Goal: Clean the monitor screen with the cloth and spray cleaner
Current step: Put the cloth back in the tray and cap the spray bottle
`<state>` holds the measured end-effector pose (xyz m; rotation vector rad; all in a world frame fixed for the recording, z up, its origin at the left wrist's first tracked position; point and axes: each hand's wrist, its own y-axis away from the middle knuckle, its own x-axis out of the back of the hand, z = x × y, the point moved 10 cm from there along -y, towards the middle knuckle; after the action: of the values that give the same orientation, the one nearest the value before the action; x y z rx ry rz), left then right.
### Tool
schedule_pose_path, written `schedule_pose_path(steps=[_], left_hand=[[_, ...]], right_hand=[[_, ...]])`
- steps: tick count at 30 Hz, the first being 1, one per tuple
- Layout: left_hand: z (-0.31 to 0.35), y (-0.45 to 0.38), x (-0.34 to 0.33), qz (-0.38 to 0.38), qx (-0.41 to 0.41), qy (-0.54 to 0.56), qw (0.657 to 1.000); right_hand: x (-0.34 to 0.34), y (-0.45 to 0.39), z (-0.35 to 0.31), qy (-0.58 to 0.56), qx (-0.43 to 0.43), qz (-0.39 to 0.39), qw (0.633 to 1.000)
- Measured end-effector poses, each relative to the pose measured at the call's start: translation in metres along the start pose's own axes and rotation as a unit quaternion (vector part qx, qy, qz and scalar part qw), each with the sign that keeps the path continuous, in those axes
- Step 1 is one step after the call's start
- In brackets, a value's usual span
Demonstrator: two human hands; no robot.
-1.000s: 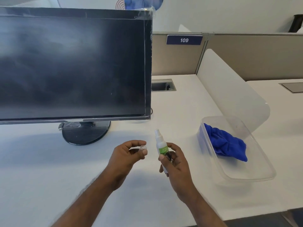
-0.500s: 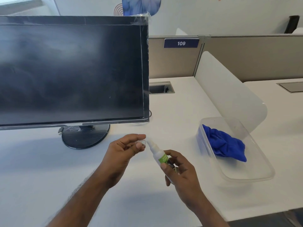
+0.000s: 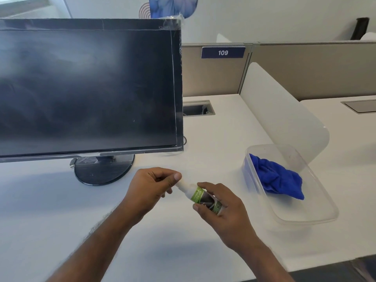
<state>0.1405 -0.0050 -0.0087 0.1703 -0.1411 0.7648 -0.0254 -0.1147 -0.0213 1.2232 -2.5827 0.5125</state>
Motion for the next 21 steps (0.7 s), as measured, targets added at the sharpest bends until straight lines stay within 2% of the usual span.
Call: schedule_pose_path(steps=[3,7,14,21], left_hand=[[-0.001,-0.001,0.002,0.015,0.000,-0.001,1.000],[0.003,0.004,-0.001,0.030,-0.023,0.043,0.998],[0.015,0.005,-0.004,0.051,-0.057,0.030,0.997],[0.036,-0.002,-0.017,0.026,-0.098,-0.014,0.995]], right_hand=[[0.001,0.000,-0.009,0.038,0.035,0.018,0.998],[-0.001,0.000,-0.011,0.031,0.046,0.030,0.998],[-0.014,0.002,-0.001,-0.027,0.005,0.030,0.999],[-0.025,0.004,0.002,-0.091,-0.034,0.014,0.995]])
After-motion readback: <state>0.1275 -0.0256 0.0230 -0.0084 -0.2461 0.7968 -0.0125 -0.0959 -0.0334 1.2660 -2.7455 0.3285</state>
